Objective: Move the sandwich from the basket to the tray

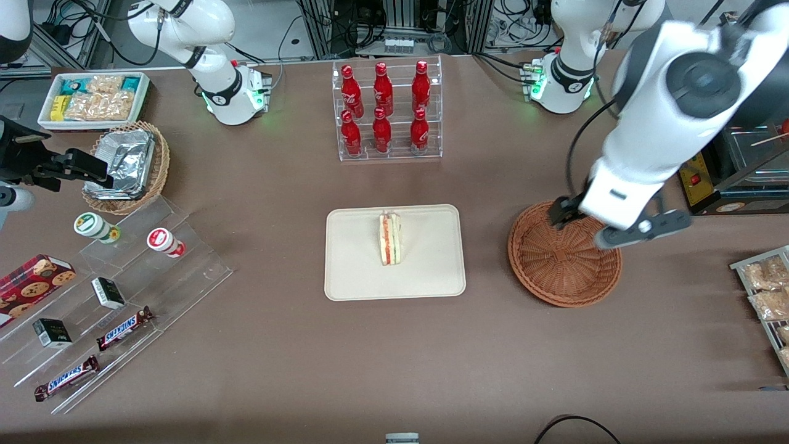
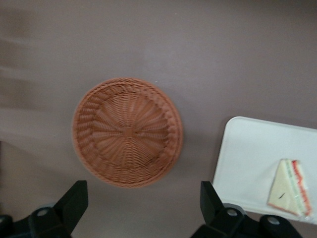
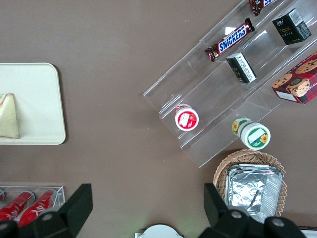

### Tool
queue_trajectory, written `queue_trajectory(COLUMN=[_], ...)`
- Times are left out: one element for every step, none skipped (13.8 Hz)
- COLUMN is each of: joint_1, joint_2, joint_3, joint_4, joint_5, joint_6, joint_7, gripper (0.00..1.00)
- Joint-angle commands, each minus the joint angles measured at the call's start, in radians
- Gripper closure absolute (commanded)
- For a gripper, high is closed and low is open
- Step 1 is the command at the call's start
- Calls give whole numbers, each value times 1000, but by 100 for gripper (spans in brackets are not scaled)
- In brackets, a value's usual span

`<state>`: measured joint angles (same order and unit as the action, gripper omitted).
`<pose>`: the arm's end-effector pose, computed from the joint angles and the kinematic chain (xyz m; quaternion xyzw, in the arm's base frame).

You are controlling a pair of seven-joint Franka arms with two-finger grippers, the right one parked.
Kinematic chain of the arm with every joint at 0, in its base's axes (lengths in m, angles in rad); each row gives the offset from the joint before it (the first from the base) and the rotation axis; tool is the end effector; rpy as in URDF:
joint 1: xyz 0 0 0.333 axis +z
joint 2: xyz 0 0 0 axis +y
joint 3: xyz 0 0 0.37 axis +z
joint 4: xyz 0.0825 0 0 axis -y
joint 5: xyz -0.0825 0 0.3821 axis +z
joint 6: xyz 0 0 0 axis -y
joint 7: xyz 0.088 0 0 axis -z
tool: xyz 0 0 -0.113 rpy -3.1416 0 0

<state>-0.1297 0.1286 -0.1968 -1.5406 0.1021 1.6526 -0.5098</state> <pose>0.5773 -0.1755 0.6211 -0.9954 -0.0876 -0.0091 0.0378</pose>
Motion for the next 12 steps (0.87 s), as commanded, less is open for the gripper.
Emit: queue_trajectory(joint_1=[79, 111, 131, 154, 179, 198, 202, 202, 196, 190, 171, 141], joint_2=[-156, -171, -176, -181, -182, -191, -195, -195, -190, -185, -167, -140], joint_3=[-10, -10, -9, -9, -10, -10, -9, 3, 25, 36, 46, 81], joint_4=[-153, -165, -165, -165, -164, -164, -162, -159, -156, -153, -136, -106], joint_5=[-27, -30, -39, -48, -48, -50, -51, -54, -55, -53, -53, -53], joint_6=[-5, -7, -10, -19, -28, -34, -48, -54, -53, -47, -47, -51], joint_7=[144, 190, 232, 270, 305, 332, 364, 390, 396, 399, 399, 401], gripper=[0, 0, 0, 0, 0, 0, 0, 0, 0, 0, 0, 0])
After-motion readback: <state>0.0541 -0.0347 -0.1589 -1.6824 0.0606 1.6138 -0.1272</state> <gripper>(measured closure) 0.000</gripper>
